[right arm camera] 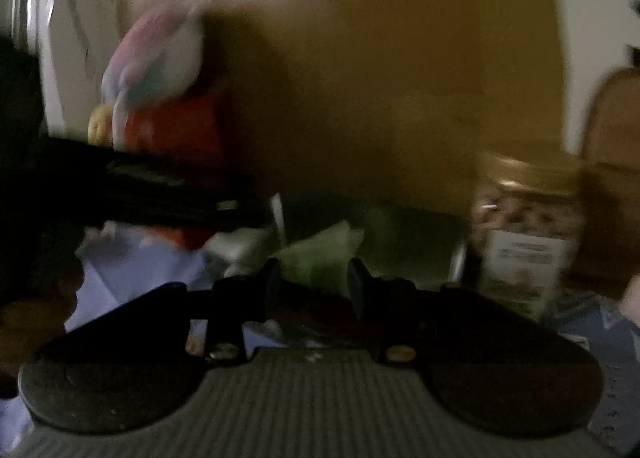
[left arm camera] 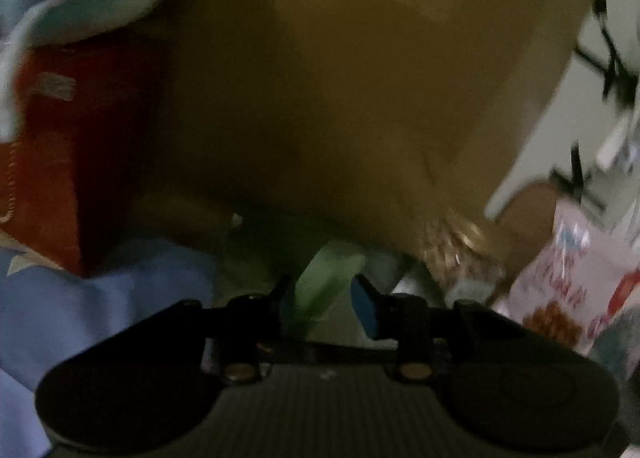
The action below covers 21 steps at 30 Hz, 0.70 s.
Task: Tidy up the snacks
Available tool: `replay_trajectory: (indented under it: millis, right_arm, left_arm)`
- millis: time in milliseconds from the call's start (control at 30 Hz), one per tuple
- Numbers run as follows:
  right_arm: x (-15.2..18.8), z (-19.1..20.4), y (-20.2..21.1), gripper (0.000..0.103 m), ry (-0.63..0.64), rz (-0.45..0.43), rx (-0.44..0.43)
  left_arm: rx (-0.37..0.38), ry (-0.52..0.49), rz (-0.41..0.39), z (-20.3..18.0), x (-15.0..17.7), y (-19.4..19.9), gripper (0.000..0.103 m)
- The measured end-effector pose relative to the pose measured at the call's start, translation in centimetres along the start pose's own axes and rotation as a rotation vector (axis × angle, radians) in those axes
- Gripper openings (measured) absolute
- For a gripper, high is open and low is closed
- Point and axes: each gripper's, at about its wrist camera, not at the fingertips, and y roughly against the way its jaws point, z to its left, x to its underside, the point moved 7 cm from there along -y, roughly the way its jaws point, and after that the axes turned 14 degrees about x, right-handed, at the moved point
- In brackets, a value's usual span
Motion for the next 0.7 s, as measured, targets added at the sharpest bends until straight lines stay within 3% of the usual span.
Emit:
replay_trajectory:
  millis: [100,167,233,300,367,433,500,567,700]
  right_arm:
    - [0.4,-5.2,1.7,0.042,-0.163,-0.025,0.045]
    - [1.1,-8.3,1.7,0.051,-0.278,-0.007,0.062]
    - [2.2,-8.8,1.0,0.057,-0.329,0.04,0.051]
    - [2.7,-8.0,-0.2,0.057,-0.333,0.087,0.017]
    - [3.2,-6.2,-1.3,0.06,-0.308,0.132,-0.032]
    - [3.4,-4.6,-1.0,0.061,-0.25,0.111,0.002]
    - [3.5,-3.1,0.1,0.058,-0.183,0.09,-0.037]
    - [3.5,-2.9,1.0,0.059,-0.187,0.077,-0.051]
    - [4.7,-4.1,2.9,0.059,-0.176,0.074,-0.025]
  left_arm:
    - [-0.087,0.033,-0.061,3.2,-0.1,1.0,0.032]
    - [-0.085,0.092,-0.027,5.1,0.1,0.2,0.032]
    - [-0.066,0.131,0.027,5.8,1.0,-1.2,0.031]
    - [-0.084,0.119,0.071,5.9,2.1,-2.3,0.031]
    - [-0.096,0.102,0.064,5.7,2.4,-2.3,0.033]
    - [-0.11,0.098,0.072,5.4,2.4,-2.3,0.032]
    - [-0.096,0.104,0.073,5.3,2.3,-1.7,0.032]
    - [-0.118,0.082,0.035,5.0,2.0,0.0,0.033]
    - [-0.049,0.024,-0.021,3.2,3.7,4.8,0.038]
